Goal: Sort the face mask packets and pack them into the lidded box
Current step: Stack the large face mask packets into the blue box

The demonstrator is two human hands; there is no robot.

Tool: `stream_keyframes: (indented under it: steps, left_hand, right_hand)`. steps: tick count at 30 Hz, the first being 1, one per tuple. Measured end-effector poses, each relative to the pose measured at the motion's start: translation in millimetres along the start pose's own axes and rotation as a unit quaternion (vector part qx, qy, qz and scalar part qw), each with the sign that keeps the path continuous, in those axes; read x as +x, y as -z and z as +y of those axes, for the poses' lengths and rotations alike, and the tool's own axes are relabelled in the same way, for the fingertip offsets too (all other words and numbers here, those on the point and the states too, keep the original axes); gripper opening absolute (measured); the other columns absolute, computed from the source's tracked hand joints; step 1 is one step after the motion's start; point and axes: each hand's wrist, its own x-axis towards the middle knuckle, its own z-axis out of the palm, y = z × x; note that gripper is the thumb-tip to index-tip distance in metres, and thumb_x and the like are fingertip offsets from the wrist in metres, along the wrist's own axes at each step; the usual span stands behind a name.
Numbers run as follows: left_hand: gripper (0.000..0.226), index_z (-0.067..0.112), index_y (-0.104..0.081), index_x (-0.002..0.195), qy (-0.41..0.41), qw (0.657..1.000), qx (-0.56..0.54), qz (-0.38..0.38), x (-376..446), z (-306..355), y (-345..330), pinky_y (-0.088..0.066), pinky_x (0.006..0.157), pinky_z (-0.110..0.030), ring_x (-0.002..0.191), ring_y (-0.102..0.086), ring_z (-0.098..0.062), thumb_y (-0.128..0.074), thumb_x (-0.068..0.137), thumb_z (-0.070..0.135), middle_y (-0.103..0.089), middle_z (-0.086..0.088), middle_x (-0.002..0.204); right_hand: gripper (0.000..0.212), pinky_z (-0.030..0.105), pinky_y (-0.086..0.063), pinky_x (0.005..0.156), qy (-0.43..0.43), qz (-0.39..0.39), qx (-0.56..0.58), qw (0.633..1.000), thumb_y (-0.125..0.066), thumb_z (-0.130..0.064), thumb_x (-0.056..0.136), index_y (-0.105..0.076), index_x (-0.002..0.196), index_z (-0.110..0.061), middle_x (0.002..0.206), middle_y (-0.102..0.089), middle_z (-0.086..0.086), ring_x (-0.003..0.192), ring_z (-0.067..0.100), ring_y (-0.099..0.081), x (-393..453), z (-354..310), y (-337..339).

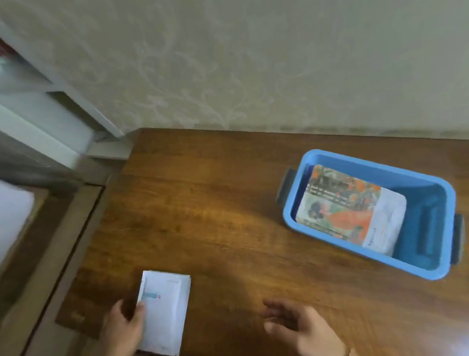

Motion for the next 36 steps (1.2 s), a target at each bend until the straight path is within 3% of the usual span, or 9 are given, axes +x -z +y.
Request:
stream_keyframes:
  steps: [5, 9, 15, 19, 23, 26, 31, 34, 36]
  left_hand:
    - [0.056, 0.011, -0.046, 0.14, -0.067, 0.997, -0.027, 0.0, -9.8, -6.5, -8.7, -0.048, 0.097, -0.046, 0.121, -0.052, -0.031, -0.055, 0.095, 0.043, -0.048, -0.012, 0.138]
    - [0.054, 0.018, -0.048, 0.134, -0.09, 0.995, -0.025, -0.018, -26.1, -1.0, -19.9, -0.054, 0.086, -0.037, 0.109, -0.057, -0.023, -0.061, 0.091, 0.047, -0.054, -0.006, 0.126]
    - [0.05, 0.014, -0.054, 0.125, -0.007, 0.972, -0.196, -0.129, -54.4, 9.0, -37.5, -0.051, 0.074, -0.03, 0.092, -0.06, -0.017, -0.071, 0.086, 0.04, -0.063, -0.001, 0.111]
    - [0.029, 0.008, -0.064, 0.114, 0.021, 0.912, -0.351, -0.212, -84.8, 22.7, -42.8, -0.052, 0.065, -0.031, 0.084, -0.067, -0.023, -0.07, 0.089, 0.02, -0.072, -0.005, 0.093]
    - [0.077, 0.008, -0.063, 0.116, -0.055, 0.833, -0.443, -0.328, -114.1, 47.1, -42.1, -0.054, 0.087, -0.047, 0.096, -0.069, -0.04, -0.095, 0.052, 0.035, -0.073, -0.018, 0.103]
    - [0.06, 0.004, -0.06, 0.122, -0.111, 0.751, -0.467, -0.454, -139.0, 83.6, -42.7, -0.054, 0.09, -0.052, 0.102, -0.067, -0.043, -0.086, 0.072, 0.022, -0.068, -0.026, 0.113]
    - [0.057, 0.005, -0.047, 0.136, -0.317, 0.634, -0.307, -0.635, -181.9, 157.5, -34.5, -0.05, 0.093, -0.042, 0.119, -0.057, -0.042, -0.07, 0.085, 0.017, -0.059, -0.025, 0.13]
    - [0.053, 0.008, -0.042, 0.141, -0.397, 0.602, -0.232, -0.653, -215.0, 193.4, -41.2, -0.045, 0.1, -0.048, 0.123, -0.053, -0.042, -0.06, 0.092, 0.01, -0.055, -0.025, 0.133]
    - [0.049, 0.012, -0.044, 0.14, -0.413, 0.616, -0.208, -0.638, -236.1, 210.1, -45.3, -0.045, 0.102, -0.05, 0.123, -0.054, -0.039, -0.06, 0.093, 0.01, -0.057, -0.022, 0.132]
  right_hand:
    - [0.052, 0.023, -0.045, 0.1, -0.091, -0.058, -0.103, 0.989, -0.07, -0.035, 0.084, -0.057, 0.132, -0.018, 0.127, -0.062, -0.003, 0.115, 0.01, -0.058, 59.4, -17.8, -85.9]
    - [0.033, 0.042, -0.058, 0.085, -0.189, -0.019, 0.023, 0.981, -0.069, -0.03, 0.084, -0.068, 0.111, -0.011, 0.101, -0.072, 0.005, 0.093, 0.023, -0.069, 89.1, -18.5, -133.3]
    - [0.037, 0.025, -0.056, 0.078, -0.173, 0.055, -0.054, 0.982, -0.058, -0.029, 0.093, -0.055, 0.127, -0.014, 0.124, -0.061, 0.004, 0.101, 0.018, -0.061, 92.2, -10.3, -143.4]
    - [0.046, 0.027, -0.05, 0.081, -0.108, 0.065, -0.14, 0.982, -0.055, -0.039, 0.082, -0.054, 0.123, -0.019, 0.126, -0.05, 0.004, 0.1, 0.017, -0.056, 66.1, -12.8, -119.1]
    - [0.045, 0.026, -0.053, 0.083, 0.009, 0.066, -0.09, 0.994, -0.064, -0.047, 0.063, -0.064, 0.101, -0.023, 0.102, -0.069, -0.004, 0.095, 0.011, -0.065, 18.9, -20.9, -56.2]
    - [0.035, 0.029, -0.056, 0.079, 0.094, 0.094, -0.032, 0.991, -0.073, -0.038, 0.072, -0.069, 0.102, -0.02, 0.097, -0.073, 0.001, 0.092, 0.014, -0.069, -29.1, -40.1, -3.2]
    - [0.051, 0.037, -0.05, 0.046, 0.17, 0.164, 0.074, 0.969, -0.073, -0.057, 0.064, -0.069, 0.1, -0.021, 0.086, -0.071, 0.012, 0.067, 0.026, -0.064, -117.5, -79.3, 80.0]
    - [0.053, 0.043, -0.057, 0.053, 0.149, 0.169, 0.01, 0.974, -0.071, -0.055, 0.064, -0.067, 0.107, -0.025, 0.085, -0.072, 0.009, 0.068, 0.032, -0.069, -146.7, -92.0, 124.1]
    - [0.041, 0.048, -0.059, 0.059, 0.147, 0.193, -0.04, 0.969, -0.076, -0.043, 0.07, -0.067, 0.105, -0.022, 0.085, -0.073, 0.005, 0.073, 0.027, -0.071, -147.1, -90.6, 141.5]
